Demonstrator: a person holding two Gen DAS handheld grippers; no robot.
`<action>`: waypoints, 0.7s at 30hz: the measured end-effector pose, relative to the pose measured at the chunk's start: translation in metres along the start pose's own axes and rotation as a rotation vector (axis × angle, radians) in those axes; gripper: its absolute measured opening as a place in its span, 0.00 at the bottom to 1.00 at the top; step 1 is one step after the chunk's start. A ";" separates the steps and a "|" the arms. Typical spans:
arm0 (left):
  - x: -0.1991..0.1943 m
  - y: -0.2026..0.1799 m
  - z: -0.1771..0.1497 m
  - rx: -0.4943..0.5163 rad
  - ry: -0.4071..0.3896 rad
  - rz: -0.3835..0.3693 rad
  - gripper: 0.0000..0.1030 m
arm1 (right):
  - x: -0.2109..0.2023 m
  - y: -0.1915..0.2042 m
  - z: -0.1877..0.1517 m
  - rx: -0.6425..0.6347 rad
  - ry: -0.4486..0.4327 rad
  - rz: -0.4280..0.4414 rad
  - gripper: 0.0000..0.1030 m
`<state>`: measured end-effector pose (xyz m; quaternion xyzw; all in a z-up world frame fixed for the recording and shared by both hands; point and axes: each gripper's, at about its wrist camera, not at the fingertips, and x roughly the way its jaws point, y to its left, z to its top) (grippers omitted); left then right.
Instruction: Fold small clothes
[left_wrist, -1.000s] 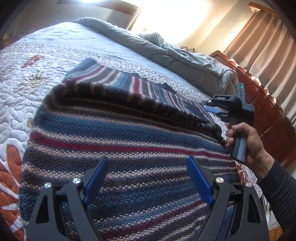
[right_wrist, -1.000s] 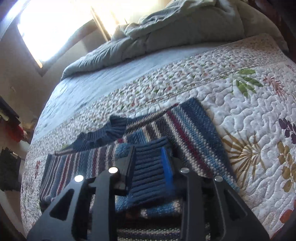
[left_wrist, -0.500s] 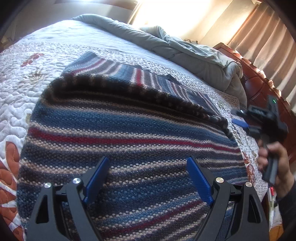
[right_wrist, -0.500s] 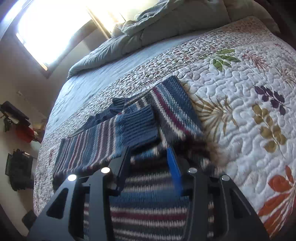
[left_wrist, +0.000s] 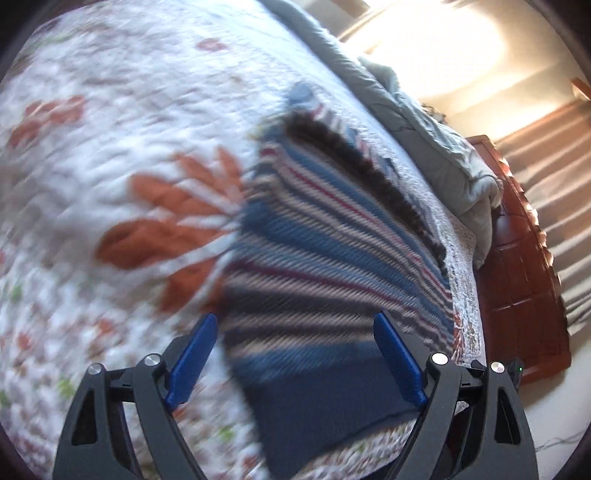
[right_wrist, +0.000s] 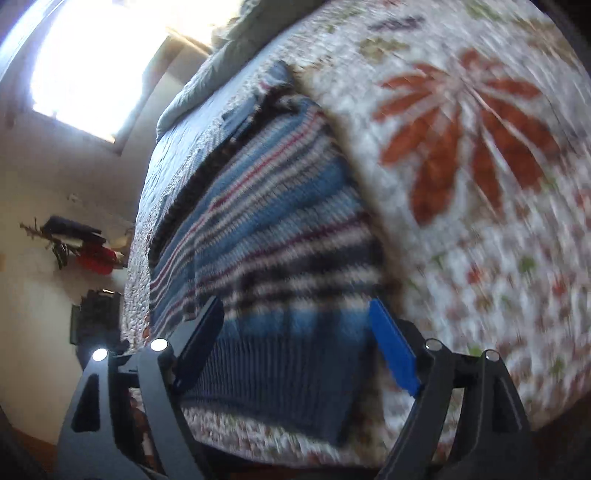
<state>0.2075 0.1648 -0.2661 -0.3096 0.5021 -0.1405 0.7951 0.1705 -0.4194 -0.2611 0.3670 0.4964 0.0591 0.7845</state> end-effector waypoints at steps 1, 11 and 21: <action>-0.003 0.008 -0.005 -0.017 0.016 0.005 0.84 | -0.003 -0.007 -0.006 0.020 0.012 0.006 0.78; 0.015 0.020 -0.044 -0.158 0.249 -0.161 0.86 | 0.006 -0.024 -0.046 0.127 0.170 0.140 0.79; 0.041 0.021 -0.055 -0.318 0.342 -0.261 0.76 | 0.025 -0.021 -0.049 0.175 0.227 0.200 0.41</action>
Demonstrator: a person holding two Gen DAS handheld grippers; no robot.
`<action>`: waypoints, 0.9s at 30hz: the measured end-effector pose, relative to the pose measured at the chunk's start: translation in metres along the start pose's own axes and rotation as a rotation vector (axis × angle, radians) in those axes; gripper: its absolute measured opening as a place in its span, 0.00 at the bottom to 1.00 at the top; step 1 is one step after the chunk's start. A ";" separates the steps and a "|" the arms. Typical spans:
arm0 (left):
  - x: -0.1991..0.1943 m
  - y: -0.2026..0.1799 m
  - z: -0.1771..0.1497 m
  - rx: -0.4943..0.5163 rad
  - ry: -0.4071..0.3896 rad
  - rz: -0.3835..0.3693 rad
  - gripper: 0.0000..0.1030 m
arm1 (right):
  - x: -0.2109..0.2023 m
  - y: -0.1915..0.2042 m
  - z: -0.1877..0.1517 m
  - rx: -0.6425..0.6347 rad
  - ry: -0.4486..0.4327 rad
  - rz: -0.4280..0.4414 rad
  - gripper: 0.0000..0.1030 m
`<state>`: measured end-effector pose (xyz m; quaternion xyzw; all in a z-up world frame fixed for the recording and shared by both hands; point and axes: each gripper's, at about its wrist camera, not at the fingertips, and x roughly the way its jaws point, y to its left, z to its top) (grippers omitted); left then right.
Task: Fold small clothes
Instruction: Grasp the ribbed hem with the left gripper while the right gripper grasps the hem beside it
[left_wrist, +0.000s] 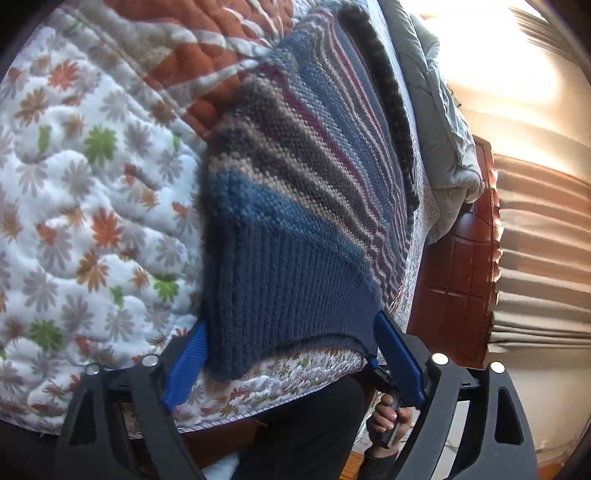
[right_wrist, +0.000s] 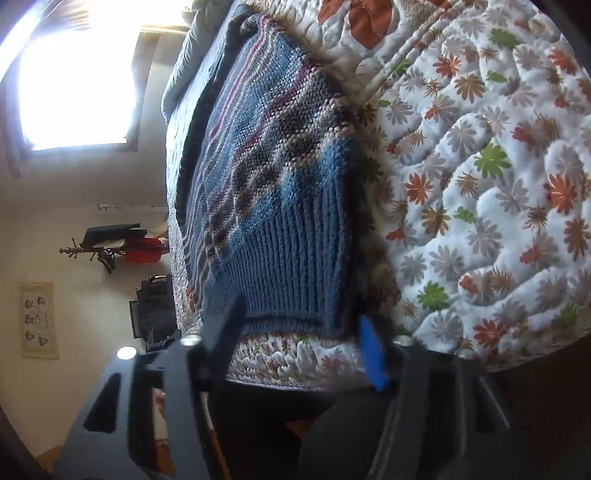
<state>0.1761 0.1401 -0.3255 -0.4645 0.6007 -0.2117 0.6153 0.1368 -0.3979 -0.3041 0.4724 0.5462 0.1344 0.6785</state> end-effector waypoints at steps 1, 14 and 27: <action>0.000 0.002 0.000 -0.007 0.000 0.004 0.65 | 0.001 -0.001 0.000 -0.002 0.003 -0.005 0.37; -0.007 0.027 0.001 -0.051 0.008 0.029 0.32 | -0.002 -0.012 0.006 0.039 -0.011 0.013 0.27; -0.036 0.018 -0.014 0.065 -0.088 -0.017 0.08 | -0.027 0.010 0.007 -0.043 -0.066 0.016 0.07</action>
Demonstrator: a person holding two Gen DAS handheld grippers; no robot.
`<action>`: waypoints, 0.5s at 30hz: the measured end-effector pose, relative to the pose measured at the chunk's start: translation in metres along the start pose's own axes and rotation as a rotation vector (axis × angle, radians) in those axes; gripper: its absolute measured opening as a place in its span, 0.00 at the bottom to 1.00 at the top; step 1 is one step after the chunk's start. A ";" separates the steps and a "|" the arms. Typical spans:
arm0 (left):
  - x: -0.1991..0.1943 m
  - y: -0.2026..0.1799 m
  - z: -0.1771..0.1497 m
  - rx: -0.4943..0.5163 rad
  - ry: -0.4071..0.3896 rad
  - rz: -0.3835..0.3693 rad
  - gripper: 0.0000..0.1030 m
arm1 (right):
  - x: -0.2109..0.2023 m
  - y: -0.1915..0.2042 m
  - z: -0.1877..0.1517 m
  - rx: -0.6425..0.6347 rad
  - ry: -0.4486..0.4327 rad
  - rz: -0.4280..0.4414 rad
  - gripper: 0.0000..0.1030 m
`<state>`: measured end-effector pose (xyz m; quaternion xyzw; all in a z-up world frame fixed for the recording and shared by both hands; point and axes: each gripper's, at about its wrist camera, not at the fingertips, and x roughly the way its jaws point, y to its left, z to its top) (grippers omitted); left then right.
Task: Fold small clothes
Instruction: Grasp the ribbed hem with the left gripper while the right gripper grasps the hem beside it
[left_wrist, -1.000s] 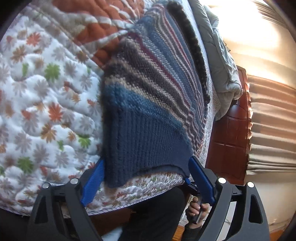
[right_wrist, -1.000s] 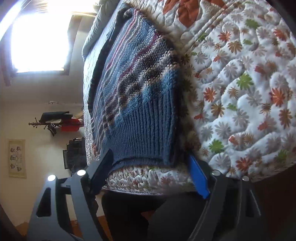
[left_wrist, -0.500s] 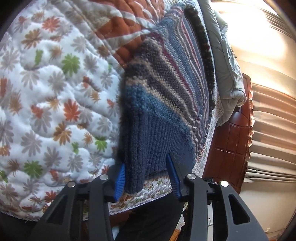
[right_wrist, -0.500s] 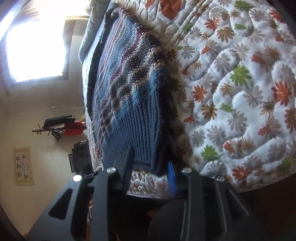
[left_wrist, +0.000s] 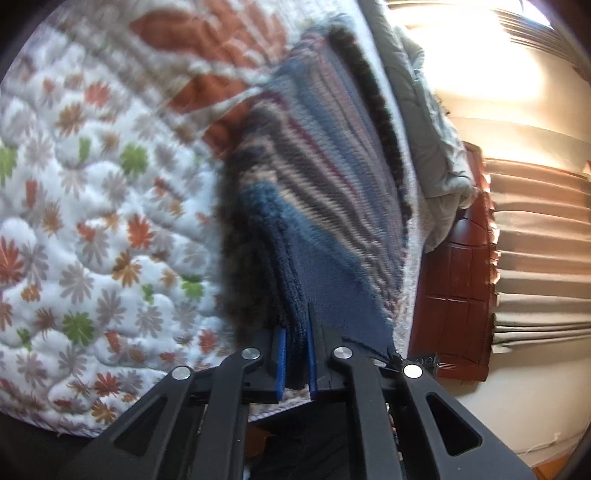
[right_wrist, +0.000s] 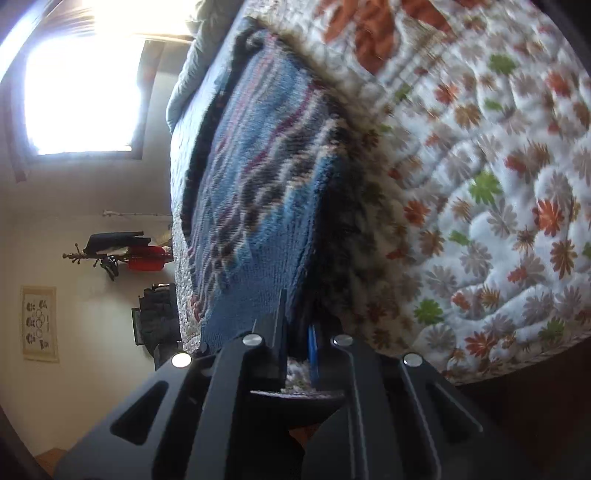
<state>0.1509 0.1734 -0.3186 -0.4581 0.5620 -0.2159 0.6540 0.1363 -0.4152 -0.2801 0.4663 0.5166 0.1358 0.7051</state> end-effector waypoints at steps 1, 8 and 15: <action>-0.004 -0.005 0.001 0.007 -0.010 -0.012 0.08 | -0.004 0.006 0.002 -0.012 -0.007 0.006 0.07; -0.037 -0.052 0.008 0.090 -0.082 -0.132 0.08 | -0.031 0.056 0.014 -0.109 -0.054 0.044 0.07; -0.059 -0.104 0.023 0.185 -0.150 -0.205 0.08 | -0.048 0.112 0.037 -0.207 -0.099 0.056 0.07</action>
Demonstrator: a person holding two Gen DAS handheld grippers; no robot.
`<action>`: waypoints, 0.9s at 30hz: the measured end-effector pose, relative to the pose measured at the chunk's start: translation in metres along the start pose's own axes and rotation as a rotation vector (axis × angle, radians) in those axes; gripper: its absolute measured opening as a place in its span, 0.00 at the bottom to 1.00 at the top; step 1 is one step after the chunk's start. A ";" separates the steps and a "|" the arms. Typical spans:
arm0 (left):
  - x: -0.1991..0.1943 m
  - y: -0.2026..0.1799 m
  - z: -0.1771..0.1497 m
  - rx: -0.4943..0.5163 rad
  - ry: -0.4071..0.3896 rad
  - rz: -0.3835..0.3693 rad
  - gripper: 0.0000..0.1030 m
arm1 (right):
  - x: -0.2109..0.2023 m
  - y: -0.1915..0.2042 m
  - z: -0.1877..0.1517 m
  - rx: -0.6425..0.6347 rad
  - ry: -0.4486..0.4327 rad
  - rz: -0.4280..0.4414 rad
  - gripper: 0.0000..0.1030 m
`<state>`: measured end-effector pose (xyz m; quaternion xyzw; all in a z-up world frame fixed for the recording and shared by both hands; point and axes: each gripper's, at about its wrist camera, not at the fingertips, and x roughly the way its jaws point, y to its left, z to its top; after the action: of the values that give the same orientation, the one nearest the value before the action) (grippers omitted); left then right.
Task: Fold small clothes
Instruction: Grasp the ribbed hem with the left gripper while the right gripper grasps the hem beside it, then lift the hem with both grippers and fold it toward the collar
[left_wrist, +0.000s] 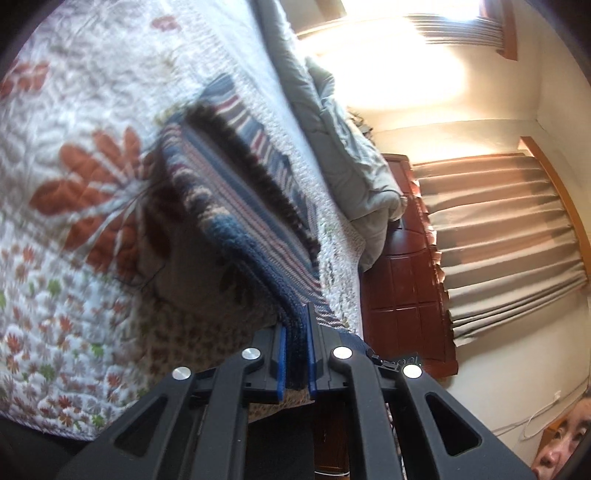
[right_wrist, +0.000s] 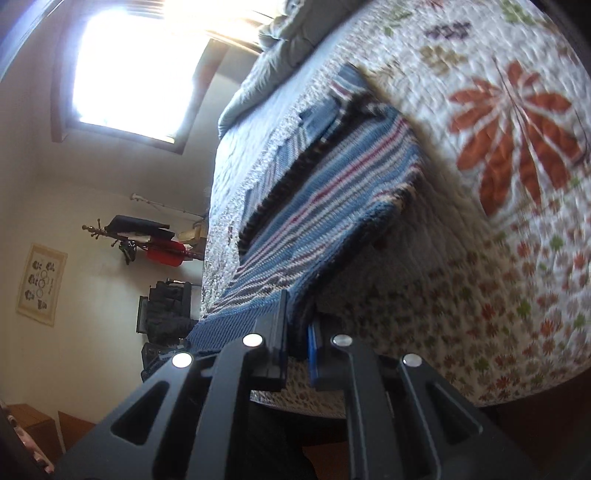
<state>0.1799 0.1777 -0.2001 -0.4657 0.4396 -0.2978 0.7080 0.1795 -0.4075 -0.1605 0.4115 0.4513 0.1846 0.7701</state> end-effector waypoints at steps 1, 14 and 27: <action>0.001 -0.006 0.004 0.011 -0.005 -0.004 0.08 | -0.001 0.008 0.006 -0.016 -0.009 0.000 0.07; 0.024 -0.078 0.109 0.155 -0.098 -0.019 0.08 | 0.019 0.080 0.117 -0.202 -0.107 -0.073 0.06; 0.109 -0.067 0.230 0.121 -0.099 0.096 0.08 | 0.107 0.064 0.230 -0.187 -0.074 -0.181 0.06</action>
<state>0.4336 0.1527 -0.1346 -0.4147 0.4069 -0.2661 0.7692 0.4358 -0.4064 -0.1088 0.3018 0.4388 0.1404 0.8347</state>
